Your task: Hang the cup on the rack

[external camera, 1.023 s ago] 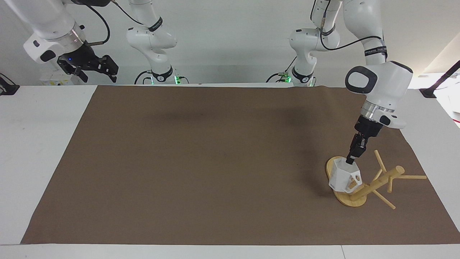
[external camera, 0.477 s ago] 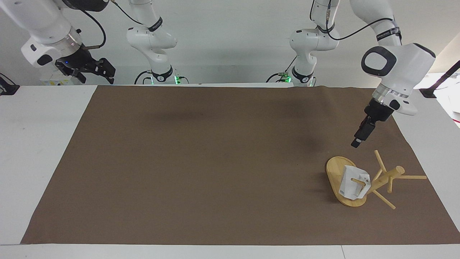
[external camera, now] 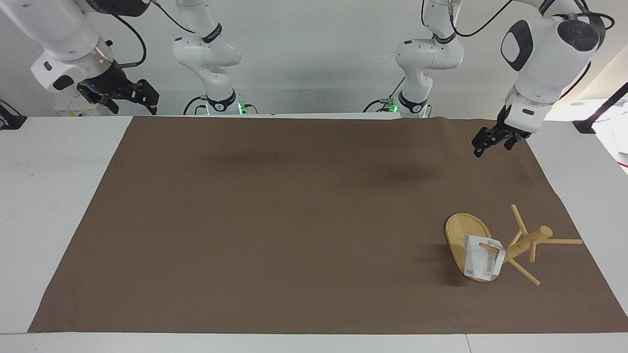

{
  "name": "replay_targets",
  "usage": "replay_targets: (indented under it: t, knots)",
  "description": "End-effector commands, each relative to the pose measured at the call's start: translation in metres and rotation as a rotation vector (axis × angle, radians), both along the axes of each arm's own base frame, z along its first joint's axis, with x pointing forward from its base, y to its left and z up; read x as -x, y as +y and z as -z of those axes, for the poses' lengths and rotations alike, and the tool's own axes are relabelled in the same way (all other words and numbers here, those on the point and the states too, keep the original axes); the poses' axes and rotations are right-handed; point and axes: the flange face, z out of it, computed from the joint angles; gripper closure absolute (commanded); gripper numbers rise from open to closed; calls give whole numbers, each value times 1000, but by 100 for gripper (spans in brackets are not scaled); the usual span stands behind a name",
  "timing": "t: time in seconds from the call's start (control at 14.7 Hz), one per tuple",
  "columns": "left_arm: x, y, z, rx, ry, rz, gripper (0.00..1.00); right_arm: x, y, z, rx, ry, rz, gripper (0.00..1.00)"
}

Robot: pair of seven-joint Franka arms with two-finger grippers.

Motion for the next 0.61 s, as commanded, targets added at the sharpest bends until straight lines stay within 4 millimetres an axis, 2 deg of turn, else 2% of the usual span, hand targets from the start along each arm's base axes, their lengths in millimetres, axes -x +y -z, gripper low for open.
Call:
replay_targets:
  t: [0.0,0.14,0.2,0.27,0.55]
  knots:
    - [0,7,-20,-20,23,52,0,4,1,1,0,-2,8,0]
    - [-2,13,-46,49,26,21,0,4,1,1,0,-2,8,0]
    - [-10,21,-55,74,33,41,0,4,1,1,0,-2,8,0]
    - [-16,27,-59,89,44,90,0,4,1,1,0,-2,8,0]
    - [-16,22,-63,93,54,120,0,4,1,1,0,-2,8,0]
